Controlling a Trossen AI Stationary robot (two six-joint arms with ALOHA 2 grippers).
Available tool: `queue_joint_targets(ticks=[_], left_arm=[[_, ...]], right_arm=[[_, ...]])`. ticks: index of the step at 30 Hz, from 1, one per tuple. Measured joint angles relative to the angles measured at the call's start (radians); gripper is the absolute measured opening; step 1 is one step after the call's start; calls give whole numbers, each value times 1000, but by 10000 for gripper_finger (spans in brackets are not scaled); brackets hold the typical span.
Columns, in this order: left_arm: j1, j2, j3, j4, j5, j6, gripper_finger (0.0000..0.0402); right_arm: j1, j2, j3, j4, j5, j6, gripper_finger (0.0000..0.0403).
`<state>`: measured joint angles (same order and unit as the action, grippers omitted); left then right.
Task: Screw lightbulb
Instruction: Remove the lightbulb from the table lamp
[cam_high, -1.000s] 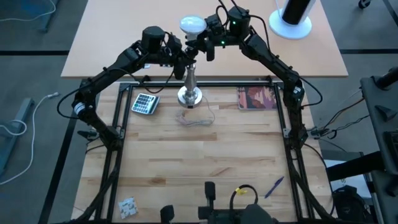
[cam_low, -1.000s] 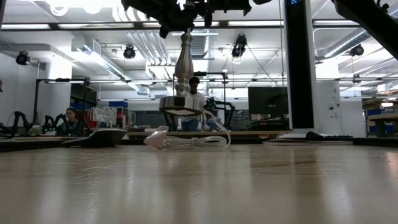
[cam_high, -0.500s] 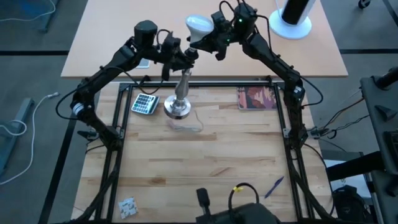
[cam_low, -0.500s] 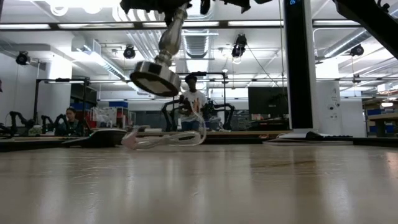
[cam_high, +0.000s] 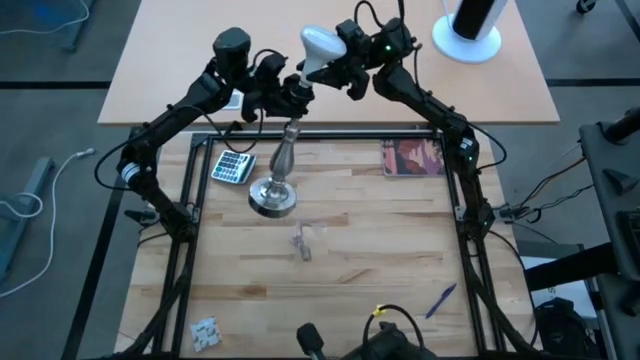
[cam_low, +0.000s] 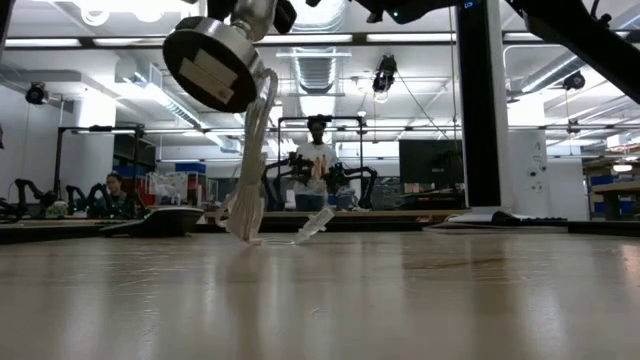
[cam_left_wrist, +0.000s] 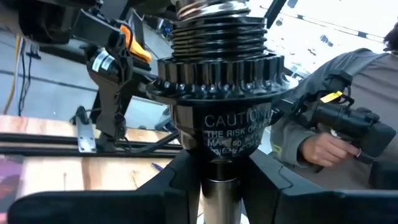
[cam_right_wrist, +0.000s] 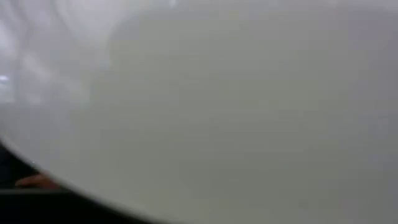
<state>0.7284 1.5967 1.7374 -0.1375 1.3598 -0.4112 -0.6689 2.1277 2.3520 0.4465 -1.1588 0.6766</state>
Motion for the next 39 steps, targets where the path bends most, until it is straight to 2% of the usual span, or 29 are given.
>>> queue_joint_targets(ticks=[7, 10, 13, 16, 20, 26, 29, 32, 39], left_arm=[[7, 0, -7, -93, -11, 23, 77], [16, -1, -17, -111, -54, 73, 77], [21, -5, -28, -134, -37, 142, 76], [21, -17, -38, -167, -97, 207, 76], [23, -11, -52, -234, -234, 329, 76], [25, -10, -64, -415, -631, 667, 76], [25, -9, -90, -398, -752, 778, 75], [27, -11, -153, -322, -816, 760, 75], [18, -11, -314, -92, -801, 644, 73]], right_arm=[[1, -3, -2, -20, 10, 67, 141], [-6, -4, -2, -54, 43, 97, 141], [-19, -4, -3, -78, 67, 137, 141], [-34, -1, -4, -107, 68, 122, 141], [-55, -5, -4, -99, 66, 122, 141], [-120, -37, -3, -105, 78, 124, 141], [-146, -57, -2, -104, 85, 116, 141], [-168, -73, -2, -149, 90, 88, 141], [-174, -116, -2, -386, 89, -85, 141]])
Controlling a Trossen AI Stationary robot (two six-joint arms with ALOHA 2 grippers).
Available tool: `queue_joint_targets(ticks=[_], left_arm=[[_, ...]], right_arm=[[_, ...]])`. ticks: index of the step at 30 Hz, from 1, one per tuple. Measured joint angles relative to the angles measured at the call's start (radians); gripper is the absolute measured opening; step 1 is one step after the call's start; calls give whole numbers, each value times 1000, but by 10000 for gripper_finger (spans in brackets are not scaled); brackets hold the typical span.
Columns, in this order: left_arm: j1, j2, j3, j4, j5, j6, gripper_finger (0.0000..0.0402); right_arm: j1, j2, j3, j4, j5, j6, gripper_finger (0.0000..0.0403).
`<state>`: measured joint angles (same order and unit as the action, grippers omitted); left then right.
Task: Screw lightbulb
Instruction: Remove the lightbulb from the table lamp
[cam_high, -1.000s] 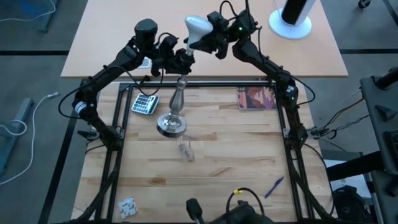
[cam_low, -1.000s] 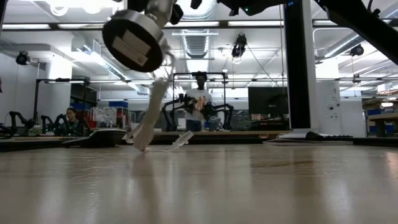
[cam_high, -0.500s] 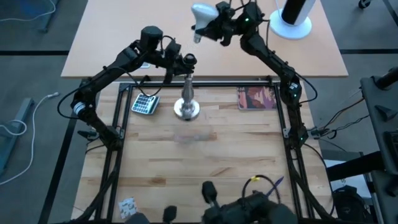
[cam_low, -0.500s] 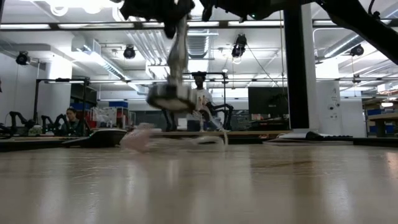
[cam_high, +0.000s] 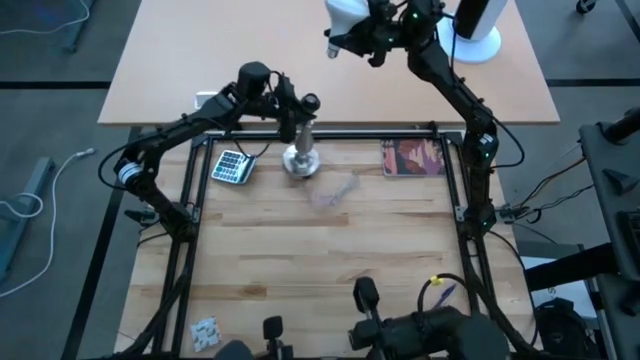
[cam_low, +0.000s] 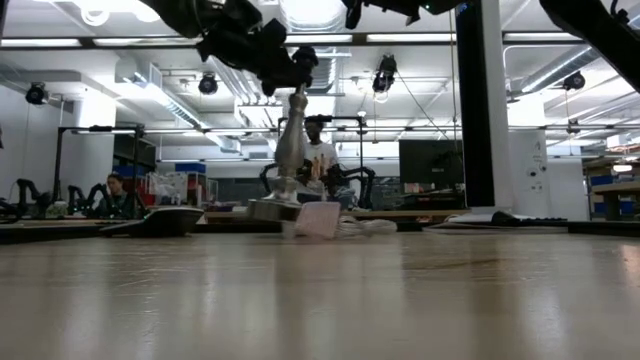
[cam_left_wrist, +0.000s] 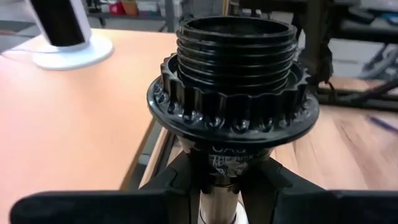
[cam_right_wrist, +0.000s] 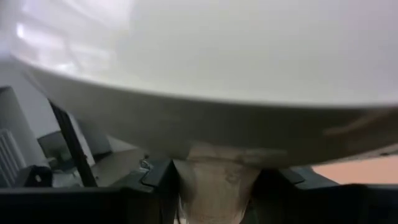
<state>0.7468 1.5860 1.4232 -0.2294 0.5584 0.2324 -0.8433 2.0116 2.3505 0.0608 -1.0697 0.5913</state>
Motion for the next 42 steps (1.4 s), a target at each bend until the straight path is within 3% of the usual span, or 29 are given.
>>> queue_joint_targets(ticks=[6, 13, 22, 36, 42], left_arm=[[-7, -23, -105, 161, -18, -66, 73], [-46, -75, -211, 226, -19, -90, 73], [-57, -135, -341, 336, -27, -241, 98], [-57, -178, -353, 301, -85, -233, 148], [-55, -232, -328, 166, -139, -188, 172]], right_arm=[[4, -9, 0, -143, 16, -98, 141], [3, -9, 0, -163, 16, -116, 141], [5, -9, 0, -187, 16, -139, 141], [0, -9, 0, -194, 22, -139, 141], [-40, -24, 0, -347, 59, -152, 141]])
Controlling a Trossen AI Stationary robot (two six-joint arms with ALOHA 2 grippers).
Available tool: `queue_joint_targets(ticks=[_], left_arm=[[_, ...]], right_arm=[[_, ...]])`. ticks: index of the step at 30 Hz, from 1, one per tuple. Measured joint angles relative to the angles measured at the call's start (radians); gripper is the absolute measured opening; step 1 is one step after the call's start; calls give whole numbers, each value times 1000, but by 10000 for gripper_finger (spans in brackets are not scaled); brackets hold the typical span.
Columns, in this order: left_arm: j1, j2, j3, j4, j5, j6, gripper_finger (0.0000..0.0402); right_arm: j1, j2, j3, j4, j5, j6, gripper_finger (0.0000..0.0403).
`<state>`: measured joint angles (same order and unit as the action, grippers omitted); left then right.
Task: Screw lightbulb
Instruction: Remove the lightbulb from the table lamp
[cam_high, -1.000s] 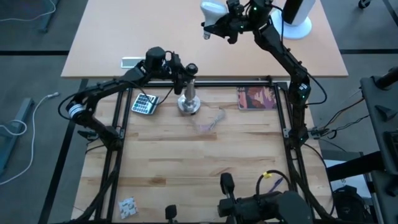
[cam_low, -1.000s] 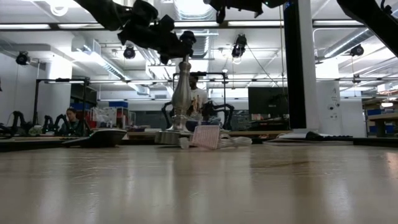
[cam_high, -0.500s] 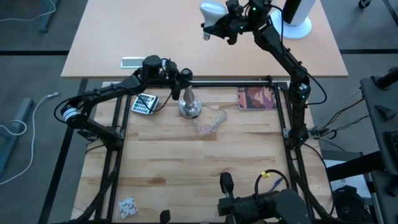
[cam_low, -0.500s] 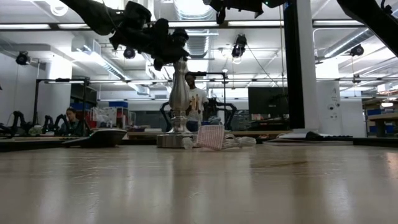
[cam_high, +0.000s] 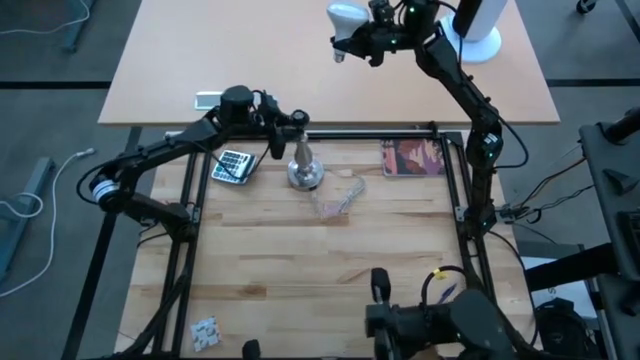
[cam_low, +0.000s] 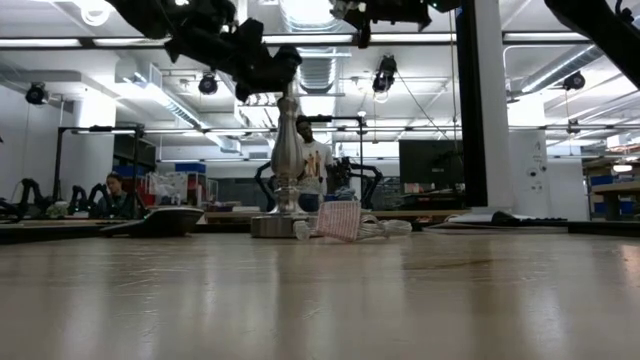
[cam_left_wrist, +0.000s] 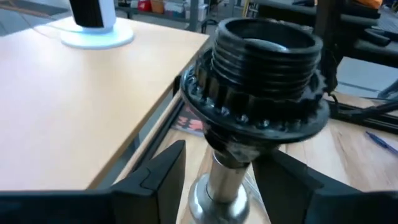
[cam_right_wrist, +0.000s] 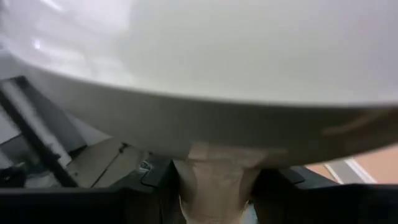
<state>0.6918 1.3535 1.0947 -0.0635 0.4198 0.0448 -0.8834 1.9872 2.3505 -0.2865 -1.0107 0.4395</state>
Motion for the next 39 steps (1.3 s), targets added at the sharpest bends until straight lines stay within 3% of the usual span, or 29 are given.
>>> queue_joint_targets(ticks=[7, 12, 15, 25, 34, 39], left_arm=[[0, -73, 2, -100, -2, -2, 185], [0, -129, -1, -148, -15, -6, 176], [2, -161, 1, -174, -56, -4, 168], [2, -232, 1, -187, -198, -15, 153], [2, -244, 1, -187, -254, -25, 162], [2, -244, 0, -185, -257, -25, 166]], right_arm=[[-19, -16, 0, -432, 127, -206, 141], [-13, -5, -1, -875, 340, -463, 141], [2, 21, -43, -1017, 409, -546, 141], [39, 25, -466, -963, 431, -519, 141], [157, -8, -765, -902, 683, -614, 141], [168, -26, -915, -729, 697, -559, 141]])
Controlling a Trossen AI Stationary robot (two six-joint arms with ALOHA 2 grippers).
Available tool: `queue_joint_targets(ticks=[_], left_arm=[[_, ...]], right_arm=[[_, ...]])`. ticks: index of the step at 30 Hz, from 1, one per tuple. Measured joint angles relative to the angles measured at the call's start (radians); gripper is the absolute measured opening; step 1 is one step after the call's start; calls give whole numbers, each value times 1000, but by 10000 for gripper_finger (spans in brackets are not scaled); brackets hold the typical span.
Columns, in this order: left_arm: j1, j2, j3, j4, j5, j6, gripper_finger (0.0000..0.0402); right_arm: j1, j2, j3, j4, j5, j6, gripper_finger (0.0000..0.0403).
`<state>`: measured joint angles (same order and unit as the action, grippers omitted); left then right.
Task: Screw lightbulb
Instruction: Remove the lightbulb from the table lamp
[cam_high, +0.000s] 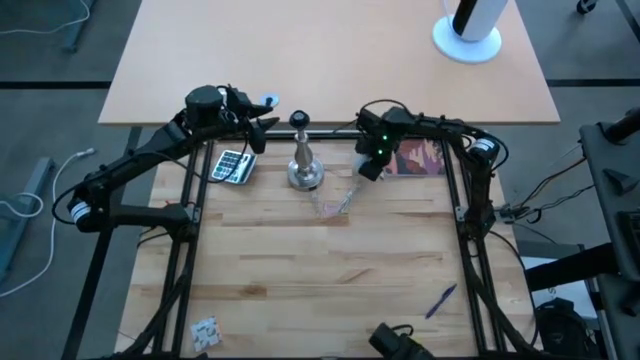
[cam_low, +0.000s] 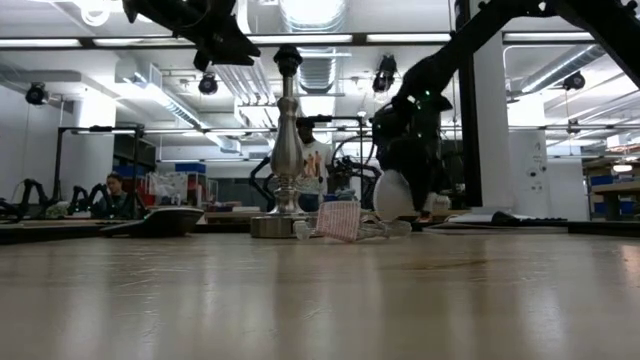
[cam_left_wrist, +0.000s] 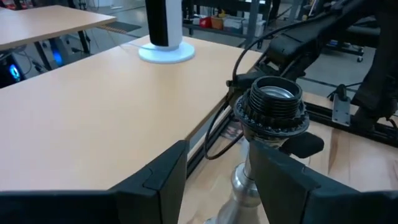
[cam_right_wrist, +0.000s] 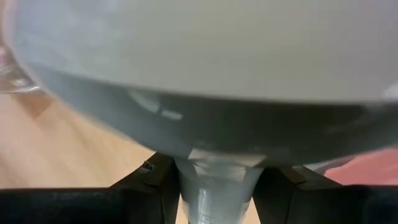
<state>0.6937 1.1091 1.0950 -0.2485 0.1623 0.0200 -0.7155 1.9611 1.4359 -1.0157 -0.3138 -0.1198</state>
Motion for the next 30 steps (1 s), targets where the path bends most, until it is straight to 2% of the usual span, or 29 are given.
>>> queue_joint_targets(ticks=[16, 22, 25, 30], left_arm=[[0, 1, -3, 0, -17, -3, 146], [0, 1, -3, 1, -23, -3, 156], [0, 1, -3, 0, -23, -3, 162], [0, 0, -3, 0, -23, -4, 169]], right_arm=[[7, 4, -91, 131, -8, 28, 141], [6, 4, -94, 136, 2, 44, 222], [6, 4, -94, 134, 1, 50, 229], [6, -1, -73, 39, -8, 49, 213]])
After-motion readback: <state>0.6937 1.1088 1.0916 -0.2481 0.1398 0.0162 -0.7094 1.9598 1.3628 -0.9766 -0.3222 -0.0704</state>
